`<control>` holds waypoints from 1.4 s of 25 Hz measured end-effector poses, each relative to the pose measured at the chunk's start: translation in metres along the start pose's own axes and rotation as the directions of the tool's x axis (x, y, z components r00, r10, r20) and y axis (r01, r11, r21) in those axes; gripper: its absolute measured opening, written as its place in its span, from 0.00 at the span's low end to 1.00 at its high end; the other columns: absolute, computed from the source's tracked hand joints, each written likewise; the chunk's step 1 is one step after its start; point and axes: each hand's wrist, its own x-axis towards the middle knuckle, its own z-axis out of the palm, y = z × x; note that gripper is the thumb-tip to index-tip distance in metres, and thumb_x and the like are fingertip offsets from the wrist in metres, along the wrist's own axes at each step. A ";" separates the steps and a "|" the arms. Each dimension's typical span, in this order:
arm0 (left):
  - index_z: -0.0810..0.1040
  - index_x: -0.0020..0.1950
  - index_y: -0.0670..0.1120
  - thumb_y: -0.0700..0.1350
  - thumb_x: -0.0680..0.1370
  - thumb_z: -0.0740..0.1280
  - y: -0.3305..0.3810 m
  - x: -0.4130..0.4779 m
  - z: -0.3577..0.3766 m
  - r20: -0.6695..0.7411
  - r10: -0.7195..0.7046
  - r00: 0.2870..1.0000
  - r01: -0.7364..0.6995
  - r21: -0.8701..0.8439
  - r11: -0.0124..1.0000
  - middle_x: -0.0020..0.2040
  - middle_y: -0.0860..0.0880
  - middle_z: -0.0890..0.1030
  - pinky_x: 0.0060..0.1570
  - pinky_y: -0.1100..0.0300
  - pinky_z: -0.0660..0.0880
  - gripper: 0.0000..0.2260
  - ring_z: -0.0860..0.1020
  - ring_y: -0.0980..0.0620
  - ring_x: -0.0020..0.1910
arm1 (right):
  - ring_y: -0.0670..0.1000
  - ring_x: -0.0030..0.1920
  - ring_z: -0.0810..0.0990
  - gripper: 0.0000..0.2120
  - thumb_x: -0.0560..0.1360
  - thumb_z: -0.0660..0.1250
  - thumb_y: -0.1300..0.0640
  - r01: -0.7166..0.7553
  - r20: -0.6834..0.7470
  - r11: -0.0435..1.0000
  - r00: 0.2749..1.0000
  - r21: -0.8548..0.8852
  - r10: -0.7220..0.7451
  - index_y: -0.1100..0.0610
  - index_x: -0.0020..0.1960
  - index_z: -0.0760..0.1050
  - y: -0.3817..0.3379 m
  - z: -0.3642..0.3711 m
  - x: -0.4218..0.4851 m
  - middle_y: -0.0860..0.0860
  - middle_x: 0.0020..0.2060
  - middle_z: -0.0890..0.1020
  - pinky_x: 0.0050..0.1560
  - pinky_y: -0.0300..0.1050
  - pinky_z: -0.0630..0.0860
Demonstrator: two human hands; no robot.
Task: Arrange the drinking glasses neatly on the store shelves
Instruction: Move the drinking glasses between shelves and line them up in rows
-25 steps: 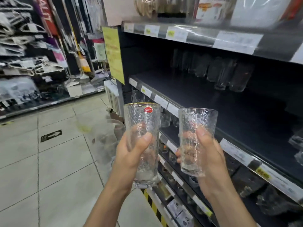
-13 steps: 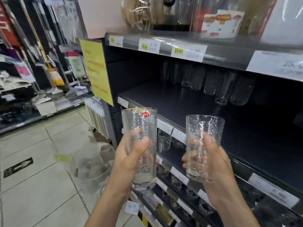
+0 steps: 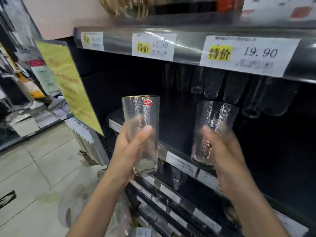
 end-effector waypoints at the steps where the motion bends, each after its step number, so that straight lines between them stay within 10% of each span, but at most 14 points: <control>1: 0.74 0.67 0.55 0.68 0.64 0.76 -0.002 0.013 -0.003 0.008 -0.006 1.000 0.006 0.002 1.000 0.64 0.42 0.79 0.63 0.33 0.73 0.35 0.79 0.36 0.61 | 0.29 0.46 0.79 0.13 0.71 0.71 0.43 0.016 0.006 0.999 1.000 -0.038 -0.016 0.37 0.53 0.73 0.003 0.001 0.015 0.26 0.43 0.80 0.47 0.33 0.72; 8: 0.73 0.65 0.45 0.62 0.71 0.73 -0.002 0.098 -0.023 0.128 0.018 0.992 -0.021 0.024 0.999 0.49 0.42 0.84 0.38 0.52 0.80 0.30 0.84 0.44 0.37 | 0.40 0.45 0.84 0.13 0.69 0.77 0.62 0.113 -0.017 0.954 0.992 -0.279 -0.123 0.50 0.50 0.80 0.013 0.035 0.086 0.41 0.42 0.86 0.45 0.35 0.78; 17: 0.75 0.60 0.48 0.56 0.75 0.72 -0.007 0.197 -0.073 0.177 0.029 0.984 -0.028 -0.011 1.000 0.43 0.48 0.82 0.35 0.54 0.78 0.18 0.82 0.47 0.34 | 0.40 0.50 0.82 0.24 0.67 0.80 0.59 0.163 -0.079 0.913 0.975 -0.375 -0.206 0.50 0.58 0.74 0.044 0.106 0.188 0.42 0.49 0.83 0.54 0.39 0.79; 29: 0.76 0.61 0.46 0.57 0.68 0.73 -0.029 0.246 -0.089 0.201 -0.044 0.979 0.067 -0.111 0.992 0.47 0.45 0.83 0.31 0.57 0.78 0.26 0.82 0.46 0.37 | 0.51 0.65 0.75 0.39 0.71 0.77 0.57 0.095 -0.204 0.902 0.959 -0.421 -0.196 0.55 0.75 0.58 0.070 0.174 0.297 0.52 0.67 0.75 0.69 0.48 0.72; 35: 0.79 0.56 0.55 0.65 0.61 0.77 -0.043 0.258 -0.091 0.140 -0.083 0.987 0.099 -0.107 0.989 0.52 0.47 0.85 0.56 0.37 0.79 0.28 0.83 0.40 0.53 | 0.50 0.63 0.73 0.36 0.71 0.76 0.58 0.008 -0.267 0.839 0.946 -0.544 -0.182 0.58 0.72 0.60 0.067 0.189 0.340 0.54 0.68 0.73 0.55 0.35 0.67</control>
